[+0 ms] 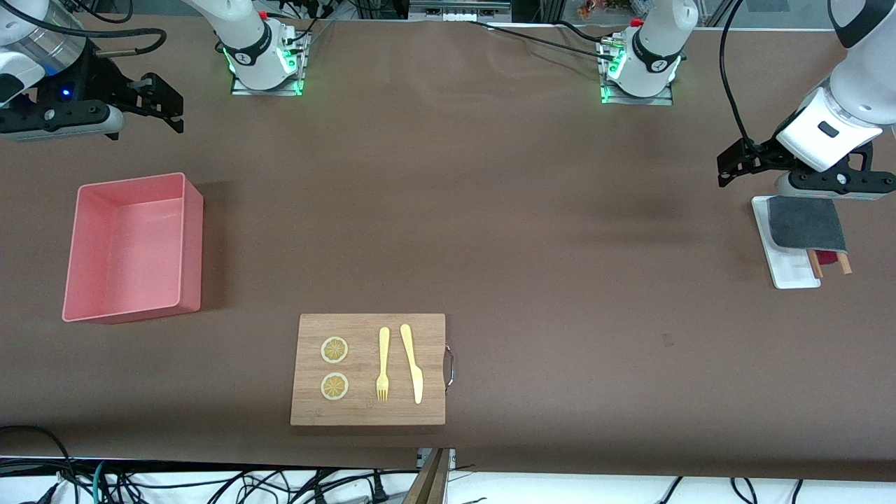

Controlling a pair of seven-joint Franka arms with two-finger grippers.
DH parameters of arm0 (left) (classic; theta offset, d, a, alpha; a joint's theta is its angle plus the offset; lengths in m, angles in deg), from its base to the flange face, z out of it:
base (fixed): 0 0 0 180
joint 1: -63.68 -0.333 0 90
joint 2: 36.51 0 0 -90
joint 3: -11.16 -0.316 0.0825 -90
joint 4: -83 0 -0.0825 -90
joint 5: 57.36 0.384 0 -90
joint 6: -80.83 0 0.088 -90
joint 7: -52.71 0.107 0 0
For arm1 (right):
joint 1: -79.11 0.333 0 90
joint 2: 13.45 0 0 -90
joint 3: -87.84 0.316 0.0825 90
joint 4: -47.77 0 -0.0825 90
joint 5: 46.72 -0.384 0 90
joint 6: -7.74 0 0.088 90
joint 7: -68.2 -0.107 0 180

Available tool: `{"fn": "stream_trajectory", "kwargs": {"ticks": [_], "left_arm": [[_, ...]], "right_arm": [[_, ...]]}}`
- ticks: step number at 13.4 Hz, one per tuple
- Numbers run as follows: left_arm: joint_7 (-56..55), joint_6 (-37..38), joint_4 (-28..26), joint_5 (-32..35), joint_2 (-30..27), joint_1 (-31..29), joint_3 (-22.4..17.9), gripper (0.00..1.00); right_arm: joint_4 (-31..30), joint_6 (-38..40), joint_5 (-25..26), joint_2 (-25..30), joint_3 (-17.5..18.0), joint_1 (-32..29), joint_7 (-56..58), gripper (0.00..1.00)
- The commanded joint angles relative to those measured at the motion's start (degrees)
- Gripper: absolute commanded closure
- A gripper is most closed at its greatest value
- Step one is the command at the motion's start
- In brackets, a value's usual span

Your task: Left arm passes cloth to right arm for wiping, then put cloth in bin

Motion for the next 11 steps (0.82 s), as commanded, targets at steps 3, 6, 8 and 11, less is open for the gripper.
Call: {"fn": "stream_trajectory", "kwargs": {"ticks": [3,6,8,11], "left_arm": [[0.1,1.3,1.7,1.2,0.7,0.0,-0.2,0.0],[0.1,1.5,1.6,1.2,1.7,-0.3,-0.2,0.0],[0.1,1.5,1.7,1.2,2.0,-0.4,-0.5,0.0],[0.3,2.1,1.7,1.2,2.0,-0.5,-0.8,0.0]], "right_arm": [[1.4,0.6,2.6,-0.1,0.4,-0.4,0.8,0.0],[2.3,0.1,3.1,-0.4,0.3,-0.5,0.3,0.0],[3.8,0.2,2.7,-1.7,0.3,-0.5,0.2,0.0],[3.9,0.9,2.5,-1.7,0.2,-0.6,0.9,0.0]]}}
